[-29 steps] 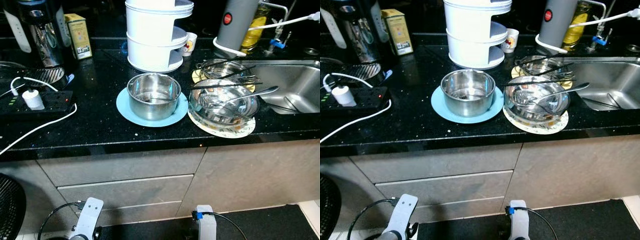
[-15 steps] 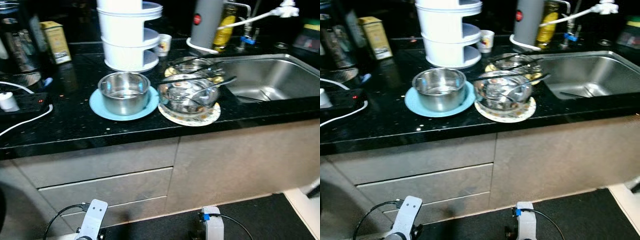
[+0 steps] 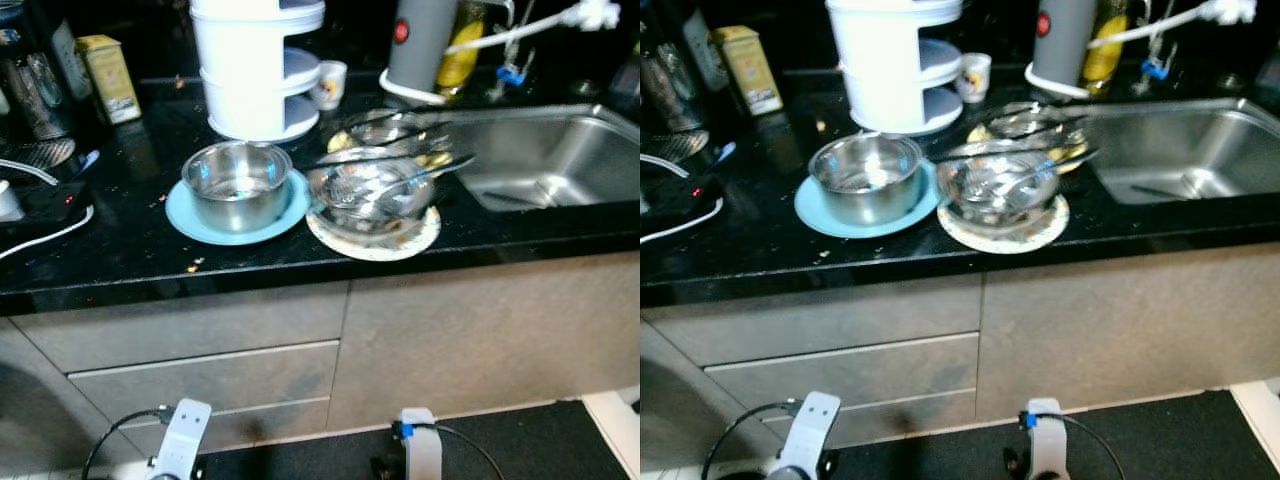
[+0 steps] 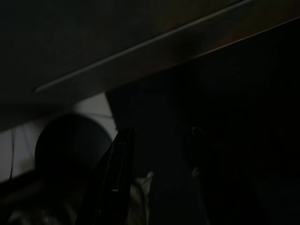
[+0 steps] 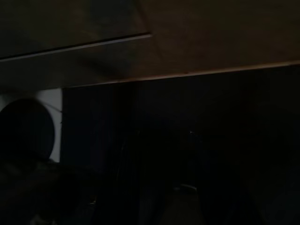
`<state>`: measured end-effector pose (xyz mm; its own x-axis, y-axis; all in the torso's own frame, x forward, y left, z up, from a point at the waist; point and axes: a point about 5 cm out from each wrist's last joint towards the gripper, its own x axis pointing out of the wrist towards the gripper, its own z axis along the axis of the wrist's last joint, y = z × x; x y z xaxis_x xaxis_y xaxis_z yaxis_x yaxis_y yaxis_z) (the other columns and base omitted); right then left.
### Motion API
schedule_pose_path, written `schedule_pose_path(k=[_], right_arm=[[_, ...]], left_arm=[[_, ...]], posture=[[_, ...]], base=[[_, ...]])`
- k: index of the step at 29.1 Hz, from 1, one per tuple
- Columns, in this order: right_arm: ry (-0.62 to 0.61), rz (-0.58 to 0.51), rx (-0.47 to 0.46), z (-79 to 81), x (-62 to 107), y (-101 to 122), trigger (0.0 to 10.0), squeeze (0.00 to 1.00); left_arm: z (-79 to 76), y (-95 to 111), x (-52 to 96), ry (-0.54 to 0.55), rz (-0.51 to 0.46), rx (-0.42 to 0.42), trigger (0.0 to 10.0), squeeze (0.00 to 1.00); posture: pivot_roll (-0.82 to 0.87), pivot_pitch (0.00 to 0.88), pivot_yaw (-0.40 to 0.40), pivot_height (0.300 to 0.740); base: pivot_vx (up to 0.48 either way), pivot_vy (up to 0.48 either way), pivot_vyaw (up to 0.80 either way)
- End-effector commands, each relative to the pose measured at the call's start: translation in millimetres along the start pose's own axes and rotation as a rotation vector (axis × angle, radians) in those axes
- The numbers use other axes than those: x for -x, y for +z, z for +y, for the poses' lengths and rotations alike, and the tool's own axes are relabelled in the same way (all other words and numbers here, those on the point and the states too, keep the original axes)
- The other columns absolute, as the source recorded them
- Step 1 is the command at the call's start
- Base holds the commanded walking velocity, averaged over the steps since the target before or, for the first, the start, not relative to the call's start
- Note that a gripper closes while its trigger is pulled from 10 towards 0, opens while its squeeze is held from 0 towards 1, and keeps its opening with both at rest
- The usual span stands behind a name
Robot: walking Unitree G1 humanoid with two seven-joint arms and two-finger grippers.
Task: Kitchen organization
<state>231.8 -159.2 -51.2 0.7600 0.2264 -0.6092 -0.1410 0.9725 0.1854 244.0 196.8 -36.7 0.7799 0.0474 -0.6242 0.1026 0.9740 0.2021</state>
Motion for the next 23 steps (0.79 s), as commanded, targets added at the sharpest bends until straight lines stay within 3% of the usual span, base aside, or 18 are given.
schedule_pose_path(k=[1,8,9,11,14,15,16,17,21,23], right_arm=[[0.017,-0.007,0.001,3.2,0.3,-1.6,10.0,0.0],[0.076,-0.074,0.038,6.8,-2.3,13.8,10.0,0.0],[0.179,-0.094,0.115,11.2,-2.3,24.4,10.0,0.0],[0.22,-0.096,0.139,13.0,-1.9,28.0,10.0,0.0],[0.382,-0.177,0.196,21.0,5.0,47.7,10.0,0.0],[0.45,-0.217,0.214,24.8,10.1,57.4,10.0,0.0],[0.45,-0.217,0.214,24.8,10.1,57.4,10.0,0.0],[0.577,-0.287,0.226,32.2,22.9,77.8,10.0,0.0],[0.672,-0.348,0.22,38.8,35.5,97.7,10.0,0.0],[0.787,-0.422,0.22,48.4,52.2,123.8,10.0,0.0]], left_arm=[[2.0,-0.5,1.3,-0.011,-0.013,-0.008,10.0,0.0],[5.8,18.9,6.2,-0.082,-0.144,-0.103,10.0,0.0],[15.1,35.6,20.6,-0.153,-0.225,-0.22,10.0,0.0],[17.0,42.4,28.1,-0.185,-0.253,-0.258,10.0,0.0],[11.7,73.8,61.3,-0.385,-0.401,-0.282,10.0,0.0],[8.4,86.6,78.7,-0.499,-0.447,-0.294,10.0,0.0],[8.4,86.6,78.7,-0.499,-0.447,-0.294,10.0,0.0],[8.7,107.7,107.4,-0.652,-0.485,-0.346,10.0,0.0],[16.4,127.2,124.8,-0.703,-0.506,-0.398,10.0,0.0],[31.0,160.4,141.6,-0.7,-0.584,-0.414,10.0,0.0]], posture=[[-0.04,0.149,-0.026,0.74],[-0.05,0.152,-0.026,0.74],[-0.05,0.154,-0.026,0.74],[-0.05,0.154,-0.026,0.74],[-0.04,0.158,-0.035,0.74],[-0.04,0.159,-0.037,0.74],[-0.04,0.159,-0.037,0.74],[-0.03,0.156,-0.041,0.74],[-0.03,0.156,-0.041,0.74],[-0.03,0.158,-0.047,0.74]], base=[[0.0,0.0,0.0],[0.0,0.0,0.0],[0.0,0.0,0.0],[0.0,0.0,0.0],[0.0,0.0,0.0],[0.0,0.0,0.0],[0.0,0.0,0.0],[0.0,0.0,0.0],[0.0,0.0,0.0],[0.0,0.0,0.0]])
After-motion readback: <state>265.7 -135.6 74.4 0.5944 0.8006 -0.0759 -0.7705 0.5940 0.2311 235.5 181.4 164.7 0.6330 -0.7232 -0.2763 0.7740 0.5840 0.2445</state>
